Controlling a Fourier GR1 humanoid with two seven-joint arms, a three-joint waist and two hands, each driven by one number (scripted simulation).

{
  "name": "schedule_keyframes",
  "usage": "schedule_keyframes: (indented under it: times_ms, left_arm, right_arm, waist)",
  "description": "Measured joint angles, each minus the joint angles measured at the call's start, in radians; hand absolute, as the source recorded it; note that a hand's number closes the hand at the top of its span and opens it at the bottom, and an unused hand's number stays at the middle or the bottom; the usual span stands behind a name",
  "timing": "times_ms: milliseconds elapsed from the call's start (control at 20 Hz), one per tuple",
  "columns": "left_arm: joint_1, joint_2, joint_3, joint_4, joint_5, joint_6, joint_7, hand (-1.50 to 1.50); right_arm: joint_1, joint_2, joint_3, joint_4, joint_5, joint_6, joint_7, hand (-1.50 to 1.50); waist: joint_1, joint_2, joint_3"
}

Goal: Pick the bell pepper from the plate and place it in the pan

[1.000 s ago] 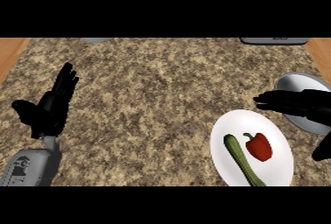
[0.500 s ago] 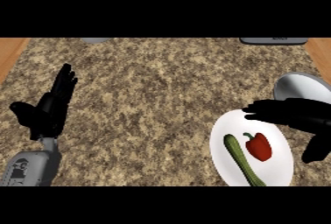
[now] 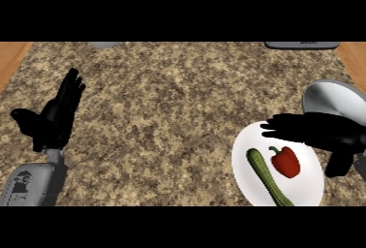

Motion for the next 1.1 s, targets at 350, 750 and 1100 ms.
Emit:
schedule_keyframes:
  times_ms: [350, 750, 1100]
  left_arm:
    - [0.005, -0.008, 0.007, -0.009, -0.008, -0.007, 0.004, 0.0]
    - [0.014, -0.025, 0.01, -0.032, -0.026, -0.005, 0.01, 0.0]
    - [0.019, -0.022, 0.022, -0.027, -0.027, -0.025, 0.003, 0.0]
  right_arm:
    - [0.016, 0.058, -0.002, -0.01, 0.143, 0.023, 0.036, -1.5]
    - [0.047, 0.132, -0.026, 0.021, 0.27, 0.008, 0.016, -1.5]
    - [0.031, 0.202, -0.027, 0.109, 0.389, -0.009, 0.0, -1.5]
  waist:
    - [0.0, 0.0, 0.0]
    - [0.0, 0.0, 0.0]
    - [0.002, 0.0, 0.0]
